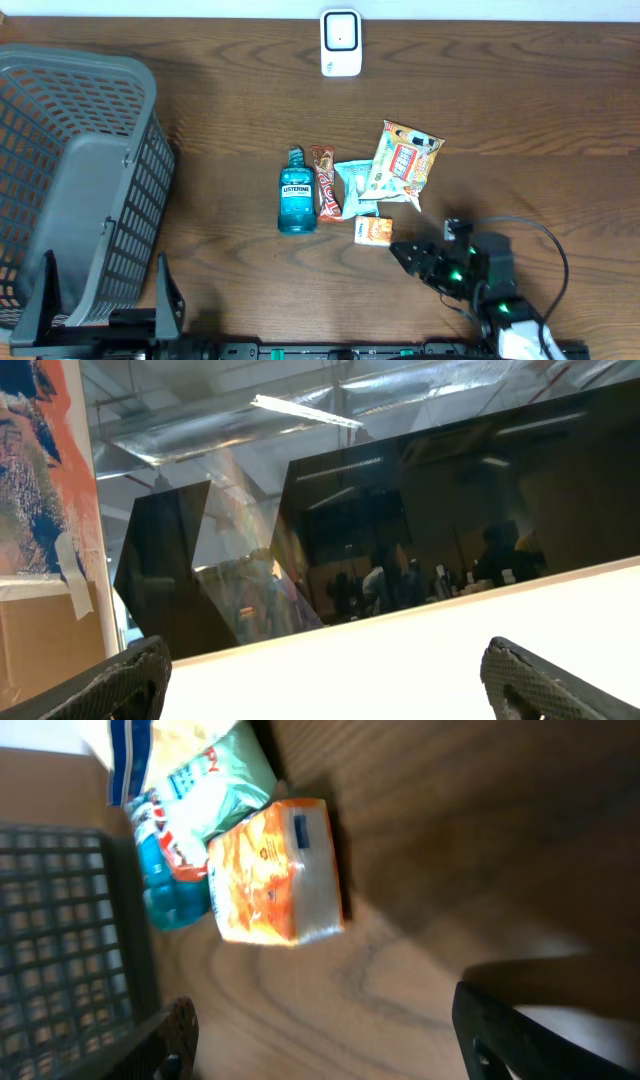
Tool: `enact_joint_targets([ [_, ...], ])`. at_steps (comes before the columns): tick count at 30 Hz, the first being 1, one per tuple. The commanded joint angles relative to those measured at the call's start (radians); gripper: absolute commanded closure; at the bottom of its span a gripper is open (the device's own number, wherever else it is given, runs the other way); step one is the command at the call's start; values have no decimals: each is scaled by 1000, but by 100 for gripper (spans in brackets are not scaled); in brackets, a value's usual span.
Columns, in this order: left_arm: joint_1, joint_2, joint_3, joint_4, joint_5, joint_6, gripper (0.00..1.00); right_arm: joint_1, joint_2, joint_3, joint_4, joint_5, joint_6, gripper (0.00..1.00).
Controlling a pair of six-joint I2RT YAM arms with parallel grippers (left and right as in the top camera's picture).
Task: Scan the item barcode
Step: 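Move the right gripper toward the orange packet on the table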
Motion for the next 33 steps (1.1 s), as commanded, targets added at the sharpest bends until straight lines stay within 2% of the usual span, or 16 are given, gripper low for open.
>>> enact_joint_targets([
  [1, 5, -2, -9, 5, 3, 16, 2, 95, 121, 79, 5, 198, 40, 23],
  [7, 5, -2, -9, 5, 3, 16, 2, 193, 375, 205, 9, 311, 81, 29],
  [14, 5, -2, -9, 6, 3, 16, 2, 200, 586, 310, -3, 295, 82, 52],
  [16, 5, -2, -9, 6, 3, 16, 2, 200, 607, 327, -16, 296, 82, 58],
  [18, 5, -2, -9, 6, 3, 16, 2, 200, 612, 336, -19, 304, 81, 60],
  [28, 5, -2, -9, 9, 3, 16, 2, 205, 612, 340, -10, 287, 39, 53],
  [31, 5, -2, -9, 9, 3, 16, 2, 212, 612, 341, -11, 287, 27, 60],
  [33, 5, -2, -9, 10, 3, 16, 2, 211, 612, 341, -14, 273, 14, 69],
])
